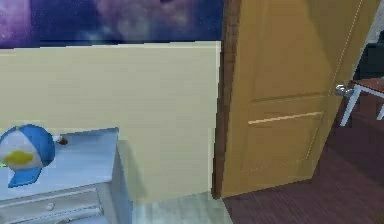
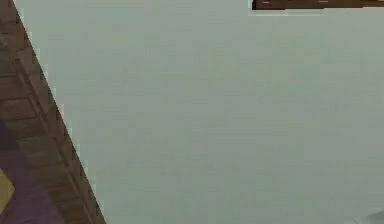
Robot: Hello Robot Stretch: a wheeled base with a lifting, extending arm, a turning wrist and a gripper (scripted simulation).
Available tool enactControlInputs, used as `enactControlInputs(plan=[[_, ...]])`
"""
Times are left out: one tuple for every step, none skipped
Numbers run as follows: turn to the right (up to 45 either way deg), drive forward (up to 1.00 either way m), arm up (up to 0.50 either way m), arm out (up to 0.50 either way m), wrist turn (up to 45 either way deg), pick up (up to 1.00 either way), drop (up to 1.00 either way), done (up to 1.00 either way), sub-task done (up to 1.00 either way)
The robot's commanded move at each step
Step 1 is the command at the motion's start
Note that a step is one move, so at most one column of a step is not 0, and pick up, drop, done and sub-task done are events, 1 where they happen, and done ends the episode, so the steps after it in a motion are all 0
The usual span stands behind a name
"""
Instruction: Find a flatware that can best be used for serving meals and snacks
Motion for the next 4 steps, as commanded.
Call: enactControlInputs(plan=[[27.0,0.0,0.0,0.0,0.0,0.0,0.0,0.0,0.0],[3.0,0.0,0.0,0.0,0.0,0.0,0.0,0.0,0.0],[0.0,0.4,0.0,0.0,0.0,0.0,0.0,0.0,0.0],[30.0,0.0,0.0,0.0,0.0,0.0,0.0,0.0,0.0]])
